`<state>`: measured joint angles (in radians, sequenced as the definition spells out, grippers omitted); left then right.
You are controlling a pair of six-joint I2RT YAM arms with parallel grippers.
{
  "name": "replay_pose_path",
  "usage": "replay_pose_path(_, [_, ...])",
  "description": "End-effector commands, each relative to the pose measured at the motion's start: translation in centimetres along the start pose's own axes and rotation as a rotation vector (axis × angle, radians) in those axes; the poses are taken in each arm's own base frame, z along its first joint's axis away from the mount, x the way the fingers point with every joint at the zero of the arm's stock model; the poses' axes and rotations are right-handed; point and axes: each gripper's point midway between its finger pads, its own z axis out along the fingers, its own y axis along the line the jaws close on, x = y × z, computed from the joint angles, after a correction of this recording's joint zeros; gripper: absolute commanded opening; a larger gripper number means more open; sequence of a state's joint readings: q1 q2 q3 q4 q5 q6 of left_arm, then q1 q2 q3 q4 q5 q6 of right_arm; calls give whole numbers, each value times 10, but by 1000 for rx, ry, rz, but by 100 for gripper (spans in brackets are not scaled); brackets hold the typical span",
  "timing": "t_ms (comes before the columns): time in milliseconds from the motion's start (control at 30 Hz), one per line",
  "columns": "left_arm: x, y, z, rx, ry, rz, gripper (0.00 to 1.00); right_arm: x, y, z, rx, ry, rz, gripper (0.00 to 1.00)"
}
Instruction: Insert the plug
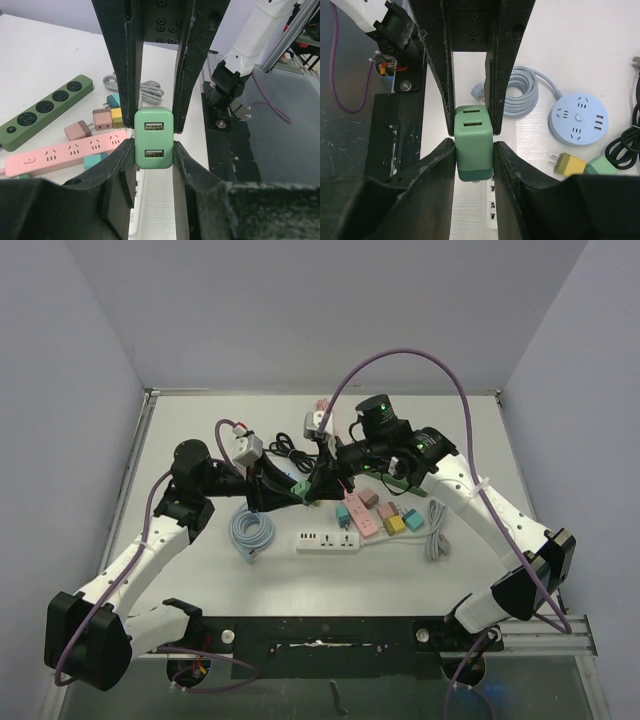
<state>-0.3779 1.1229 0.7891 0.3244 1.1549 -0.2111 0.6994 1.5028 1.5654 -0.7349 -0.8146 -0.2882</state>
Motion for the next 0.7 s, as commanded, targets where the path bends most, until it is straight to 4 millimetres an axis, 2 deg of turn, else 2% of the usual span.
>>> replay_pose_path(0, [-40, -18, 0, 34, -71, 71, 12, -34, 6, -7, -24, -103, -45, 8])
replay_pose_path(67, [-47, -16, 0, 8, -99, 50, 29, -42, 6, -9, 1, -147, -37, 8])
replay_pose_path(100, [-51, -16, 0, -5, -117, 42, 35, -53, 4, -12, 25, -195, -53, 7])
replay_pose_path(133, [-54, -16, -1, -21, -135, 30, 42, -54, 5, -14, 40, -212, -35, 6])
replay_pose_path(233, [-62, -11, -3, -87, -195, -8, 52, -81, 4, -28, 118, -368, -59, 6])
replay_pose_path(400, [-66, -6, -8, -147, -290, -82, 54, -97, 0, -46, 222, -589, 44, 8])
replay_pose_path(467, [-68, -10, -8, -128, -327, -109, 54, -102, 5, -51, 211, -656, 70, 8])
replay_pose_path(667, [-79, -12, -5, -79, -407, -205, 54, -108, 19, -57, 158, -724, 99, 8])
